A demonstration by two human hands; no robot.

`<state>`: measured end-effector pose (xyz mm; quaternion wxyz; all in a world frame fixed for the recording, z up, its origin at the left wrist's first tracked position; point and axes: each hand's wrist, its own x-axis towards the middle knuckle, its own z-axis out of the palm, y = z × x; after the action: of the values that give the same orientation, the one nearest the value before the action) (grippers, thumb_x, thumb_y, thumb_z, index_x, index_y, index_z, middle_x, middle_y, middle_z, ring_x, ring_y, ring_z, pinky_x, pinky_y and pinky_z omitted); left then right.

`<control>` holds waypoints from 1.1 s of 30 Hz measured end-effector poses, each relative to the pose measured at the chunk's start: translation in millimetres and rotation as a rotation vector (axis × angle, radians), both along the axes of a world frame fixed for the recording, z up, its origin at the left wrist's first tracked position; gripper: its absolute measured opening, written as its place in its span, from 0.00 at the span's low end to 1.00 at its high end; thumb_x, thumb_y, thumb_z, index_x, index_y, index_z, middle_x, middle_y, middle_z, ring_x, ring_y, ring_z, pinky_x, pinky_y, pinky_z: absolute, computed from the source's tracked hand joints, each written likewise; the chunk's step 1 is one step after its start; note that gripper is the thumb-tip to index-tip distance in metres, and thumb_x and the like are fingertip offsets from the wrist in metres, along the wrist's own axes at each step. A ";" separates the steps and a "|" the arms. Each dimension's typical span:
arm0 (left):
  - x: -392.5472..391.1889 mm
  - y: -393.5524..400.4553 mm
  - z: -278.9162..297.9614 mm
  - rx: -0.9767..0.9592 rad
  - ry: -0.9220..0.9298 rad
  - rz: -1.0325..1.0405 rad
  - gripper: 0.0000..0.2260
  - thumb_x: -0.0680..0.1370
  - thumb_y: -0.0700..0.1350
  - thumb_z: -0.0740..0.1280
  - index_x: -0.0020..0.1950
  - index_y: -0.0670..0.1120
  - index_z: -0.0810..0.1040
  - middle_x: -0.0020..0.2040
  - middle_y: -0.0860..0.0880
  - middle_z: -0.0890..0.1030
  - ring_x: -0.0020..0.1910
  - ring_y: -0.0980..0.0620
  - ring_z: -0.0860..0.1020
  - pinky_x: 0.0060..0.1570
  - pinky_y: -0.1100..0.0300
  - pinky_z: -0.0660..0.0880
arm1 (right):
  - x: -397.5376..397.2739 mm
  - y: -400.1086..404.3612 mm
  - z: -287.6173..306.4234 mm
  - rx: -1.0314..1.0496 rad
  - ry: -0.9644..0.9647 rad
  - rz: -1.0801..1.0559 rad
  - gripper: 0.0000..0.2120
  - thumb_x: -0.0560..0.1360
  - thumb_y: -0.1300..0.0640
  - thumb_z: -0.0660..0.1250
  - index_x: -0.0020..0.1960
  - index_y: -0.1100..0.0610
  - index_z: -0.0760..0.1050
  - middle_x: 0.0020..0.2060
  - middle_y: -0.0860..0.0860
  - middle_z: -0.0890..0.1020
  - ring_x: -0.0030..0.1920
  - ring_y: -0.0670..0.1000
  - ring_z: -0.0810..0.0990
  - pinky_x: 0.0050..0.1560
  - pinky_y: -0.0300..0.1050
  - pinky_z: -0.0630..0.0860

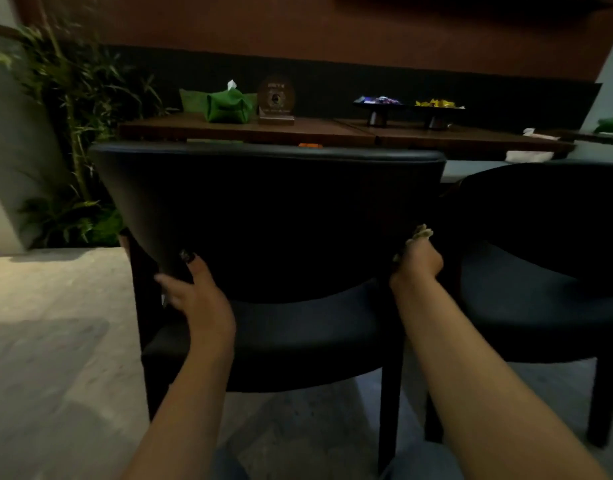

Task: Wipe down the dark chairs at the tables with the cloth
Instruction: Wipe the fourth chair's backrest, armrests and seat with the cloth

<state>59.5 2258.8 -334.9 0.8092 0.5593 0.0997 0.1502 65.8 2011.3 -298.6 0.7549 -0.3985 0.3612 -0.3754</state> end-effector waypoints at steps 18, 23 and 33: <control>19.2 15.9 -35.2 -0.446 -0.057 -0.602 0.19 0.71 0.64 0.65 0.52 0.54 0.83 0.54 0.53 0.83 0.54 0.52 0.81 0.61 0.47 0.67 | -69.5 72.8 21.5 -0.802 -0.468 -0.233 0.24 0.76 0.63 0.56 0.72 0.61 0.64 0.70 0.57 0.70 0.71 0.53 0.67 0.72 0.52 0.63; 19.3 9.3 -36.7 -0.468 -0.076 -0.550 0.18 0.72 0.65 0.64 0.53 0.55 0.82 0.52 0.55 0.84 0.51 0.54 0.82 0.58 0.49 0.68 | -26.4 33.0 58.1 -0.486 -0.499 -0.247 0.19 0.78 0.68 0.53 0.68 0.68 0.69 0.63 0.60 0.76 0.65 0.53 0.74 0.68 0.46 0.68; 21.1 7.1 -41.7 -0.447 -0.121 -0.556 0.17 0.75 0.65 0.61 0.54 0.56 0.79 0.49 0.57 0.83 0.50 0.56 0.82 0.56 0.50 0.68 | -17.2 5.3 45.4 -0.709 -0.268 -0.235 0.20 0.76 0.55 0.57 0.58 0.66 0.78 0.53 0.63 0.82 0.52 0.53 0.79 0.58 0.54 0.75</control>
<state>80.6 2265.9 -376.6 0.9258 0.3645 -0.0738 -0.0683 48.6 2016.5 -253.2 0.5628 -0.5380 0.1507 -0.6092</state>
